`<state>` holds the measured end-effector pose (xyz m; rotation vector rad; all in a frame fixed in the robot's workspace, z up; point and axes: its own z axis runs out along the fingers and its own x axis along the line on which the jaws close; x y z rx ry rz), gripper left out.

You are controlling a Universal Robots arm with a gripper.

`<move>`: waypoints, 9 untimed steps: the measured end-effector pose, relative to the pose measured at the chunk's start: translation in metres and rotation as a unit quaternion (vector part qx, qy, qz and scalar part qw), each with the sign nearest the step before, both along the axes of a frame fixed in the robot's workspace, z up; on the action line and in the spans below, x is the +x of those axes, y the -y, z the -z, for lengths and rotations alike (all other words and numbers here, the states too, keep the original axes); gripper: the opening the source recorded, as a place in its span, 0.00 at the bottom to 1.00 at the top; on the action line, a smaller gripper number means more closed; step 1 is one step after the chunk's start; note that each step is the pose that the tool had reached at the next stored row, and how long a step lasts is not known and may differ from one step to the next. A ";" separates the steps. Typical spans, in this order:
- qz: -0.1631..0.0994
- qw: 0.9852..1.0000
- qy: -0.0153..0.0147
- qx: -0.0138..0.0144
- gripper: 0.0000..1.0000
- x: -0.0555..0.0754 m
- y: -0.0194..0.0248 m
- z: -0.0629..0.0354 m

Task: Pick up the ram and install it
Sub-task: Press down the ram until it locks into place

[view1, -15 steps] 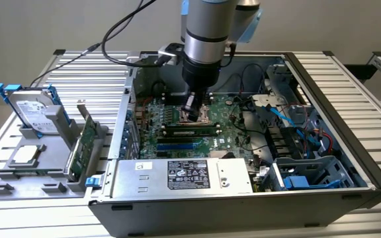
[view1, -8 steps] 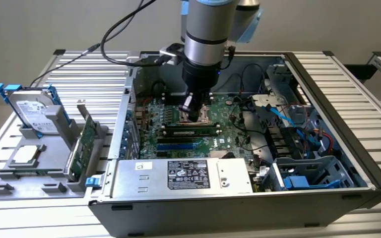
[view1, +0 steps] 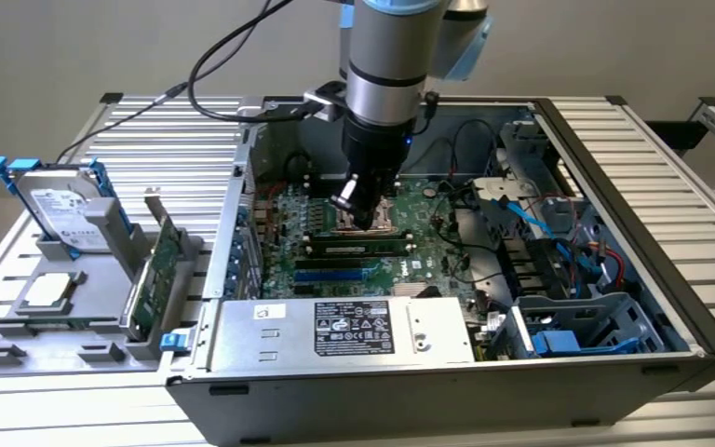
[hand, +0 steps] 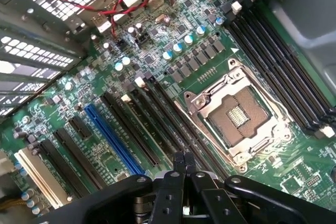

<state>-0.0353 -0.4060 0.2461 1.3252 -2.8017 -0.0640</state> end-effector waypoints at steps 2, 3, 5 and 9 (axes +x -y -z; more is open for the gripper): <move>0.016 1.000 0.000 0.000 0.11 0.000 0.0000 0.0002; 0.024 1.000 0.000 0.000 0.11 0.000 0.0000 0.0003; 0.041 0.999 0.000 0.000 0.11 0.000 0.0000 0.0005; 0.074 0.997 0.000 0.000 0.11 0.000 0.0000 0.0009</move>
